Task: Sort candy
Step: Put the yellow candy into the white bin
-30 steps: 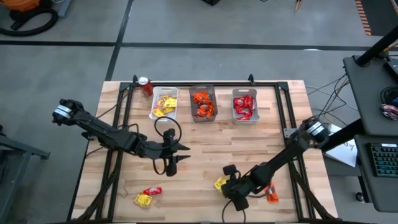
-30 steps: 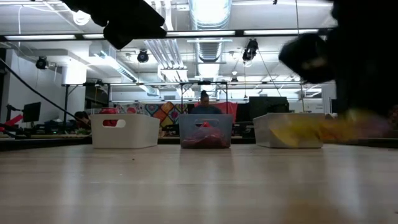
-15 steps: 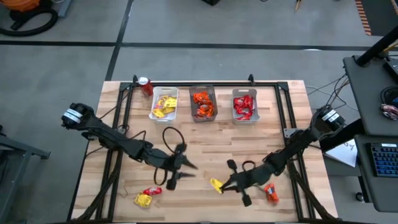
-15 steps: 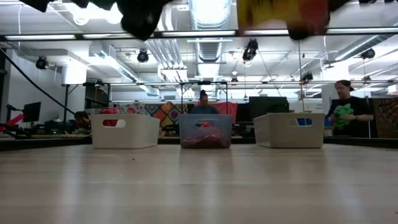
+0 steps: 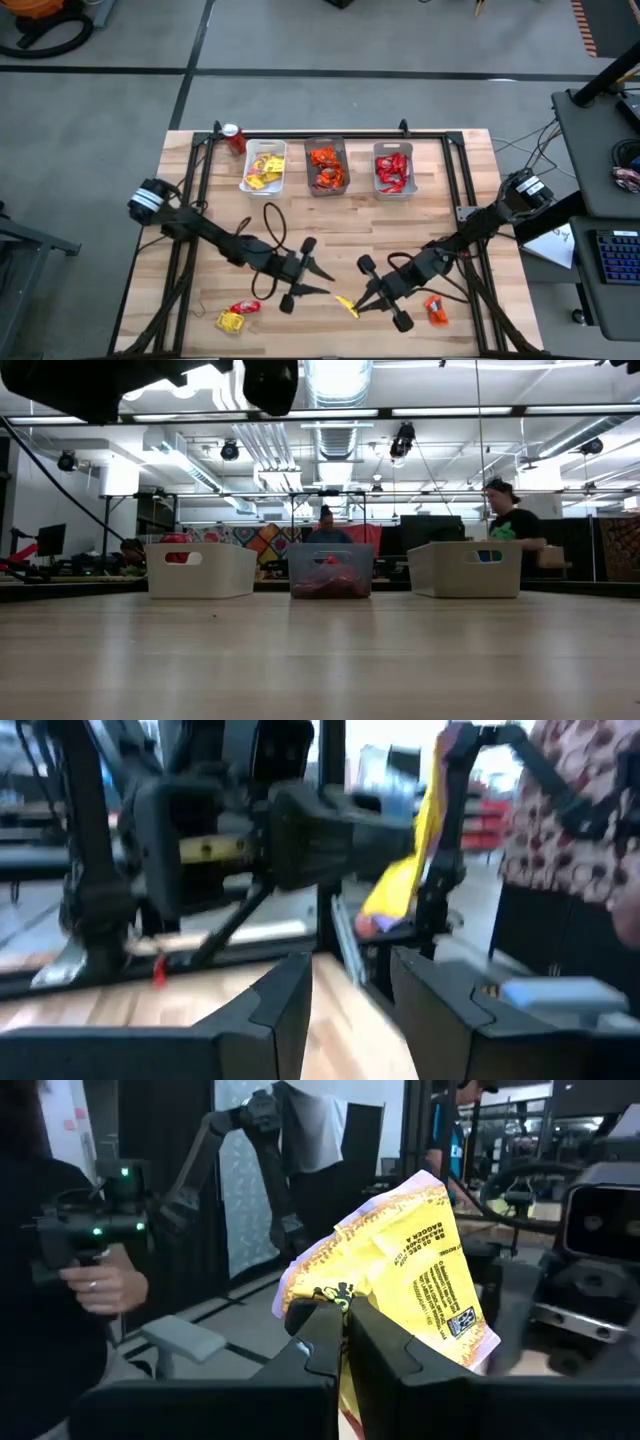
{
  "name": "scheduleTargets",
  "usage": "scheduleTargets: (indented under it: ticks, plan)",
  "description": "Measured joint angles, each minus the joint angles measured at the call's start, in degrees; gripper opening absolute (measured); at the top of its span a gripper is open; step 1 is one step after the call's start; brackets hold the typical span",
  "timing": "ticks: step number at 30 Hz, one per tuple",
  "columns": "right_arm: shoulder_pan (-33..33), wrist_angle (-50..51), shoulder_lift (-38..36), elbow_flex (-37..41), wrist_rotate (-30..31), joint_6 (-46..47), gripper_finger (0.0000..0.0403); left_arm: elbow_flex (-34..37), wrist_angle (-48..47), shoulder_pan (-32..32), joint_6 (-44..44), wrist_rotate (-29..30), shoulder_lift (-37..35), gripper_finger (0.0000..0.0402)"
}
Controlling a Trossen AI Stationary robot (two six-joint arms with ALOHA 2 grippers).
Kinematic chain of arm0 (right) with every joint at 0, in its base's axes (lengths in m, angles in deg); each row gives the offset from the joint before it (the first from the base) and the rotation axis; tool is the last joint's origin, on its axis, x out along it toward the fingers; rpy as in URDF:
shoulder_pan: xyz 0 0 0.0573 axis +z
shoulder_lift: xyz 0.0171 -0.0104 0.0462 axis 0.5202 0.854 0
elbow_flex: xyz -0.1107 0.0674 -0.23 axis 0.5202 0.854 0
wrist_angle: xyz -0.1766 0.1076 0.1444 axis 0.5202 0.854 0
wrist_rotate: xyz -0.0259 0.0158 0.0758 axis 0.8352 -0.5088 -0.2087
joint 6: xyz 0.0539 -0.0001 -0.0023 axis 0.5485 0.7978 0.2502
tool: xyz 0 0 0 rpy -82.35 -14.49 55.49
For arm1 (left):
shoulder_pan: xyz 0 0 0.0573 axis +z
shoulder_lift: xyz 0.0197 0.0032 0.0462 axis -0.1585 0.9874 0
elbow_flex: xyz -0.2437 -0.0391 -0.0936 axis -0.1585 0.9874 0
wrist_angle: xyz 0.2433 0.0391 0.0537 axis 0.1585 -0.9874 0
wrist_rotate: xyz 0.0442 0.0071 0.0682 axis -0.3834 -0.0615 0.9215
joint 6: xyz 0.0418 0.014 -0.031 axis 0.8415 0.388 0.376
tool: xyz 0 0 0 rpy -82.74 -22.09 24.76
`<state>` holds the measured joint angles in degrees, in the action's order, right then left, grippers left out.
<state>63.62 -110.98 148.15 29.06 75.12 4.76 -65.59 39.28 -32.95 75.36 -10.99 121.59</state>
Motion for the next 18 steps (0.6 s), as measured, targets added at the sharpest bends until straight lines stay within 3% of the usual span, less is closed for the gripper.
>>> scheduleTargets:
  ticks: [9, 18]
  plan:
    - [-0.84, 0.18, 0.00, -0.68, 0.02, -0.79, 0.0009, -0.02, 11.57, -0.02, 0.09, -0.59, 4.70, 0.0123]
    - [-2.84, 0.39, 0.00, -0.68, 0.00, -0.45, 0.0009, -3.58, 13.30, -0.07, 1.22, -4.70, 7.81, 0.0123]
